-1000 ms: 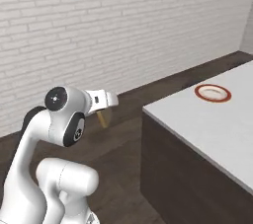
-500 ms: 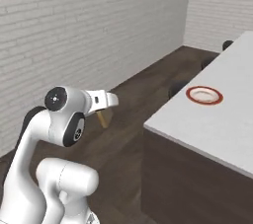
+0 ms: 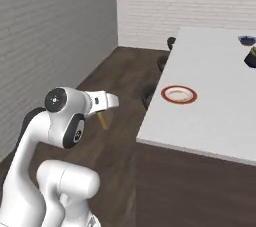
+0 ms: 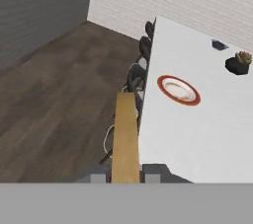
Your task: Start the toaster. Once the lever pops up, take the bread to the plate on the dining counter.
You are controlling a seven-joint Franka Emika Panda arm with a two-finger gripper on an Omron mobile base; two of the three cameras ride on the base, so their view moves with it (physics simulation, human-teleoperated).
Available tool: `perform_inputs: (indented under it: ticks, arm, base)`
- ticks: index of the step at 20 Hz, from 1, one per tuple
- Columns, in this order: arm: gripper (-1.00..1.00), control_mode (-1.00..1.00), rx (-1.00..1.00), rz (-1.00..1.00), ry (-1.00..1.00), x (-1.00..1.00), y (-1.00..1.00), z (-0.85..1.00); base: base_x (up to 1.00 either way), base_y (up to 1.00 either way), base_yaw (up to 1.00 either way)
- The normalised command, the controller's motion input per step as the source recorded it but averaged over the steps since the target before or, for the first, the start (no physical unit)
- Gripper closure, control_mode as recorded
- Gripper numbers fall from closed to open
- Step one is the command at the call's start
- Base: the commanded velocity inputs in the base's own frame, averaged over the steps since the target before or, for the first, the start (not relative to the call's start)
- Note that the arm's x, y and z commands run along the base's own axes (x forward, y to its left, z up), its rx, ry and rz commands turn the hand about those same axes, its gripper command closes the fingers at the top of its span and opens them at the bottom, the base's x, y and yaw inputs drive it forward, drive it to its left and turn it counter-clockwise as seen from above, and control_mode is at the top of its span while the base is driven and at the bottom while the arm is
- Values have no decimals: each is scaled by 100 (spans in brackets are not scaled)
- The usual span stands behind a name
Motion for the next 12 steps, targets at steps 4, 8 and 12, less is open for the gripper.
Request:
perform_inputs:
  ticks: [4, 8, 12]
  arm:
    - [100, 100, 0, 0, 0, 0, 0, 0]
    - [100, 100, 0, 0, 0, 0, 0, 0]
    - [100, 100, 0, 0, 0, 0, 0, 0]
  base:
    - [66, 62, -65]
    - [61, 67, -67]
    - [54, 73, -70]
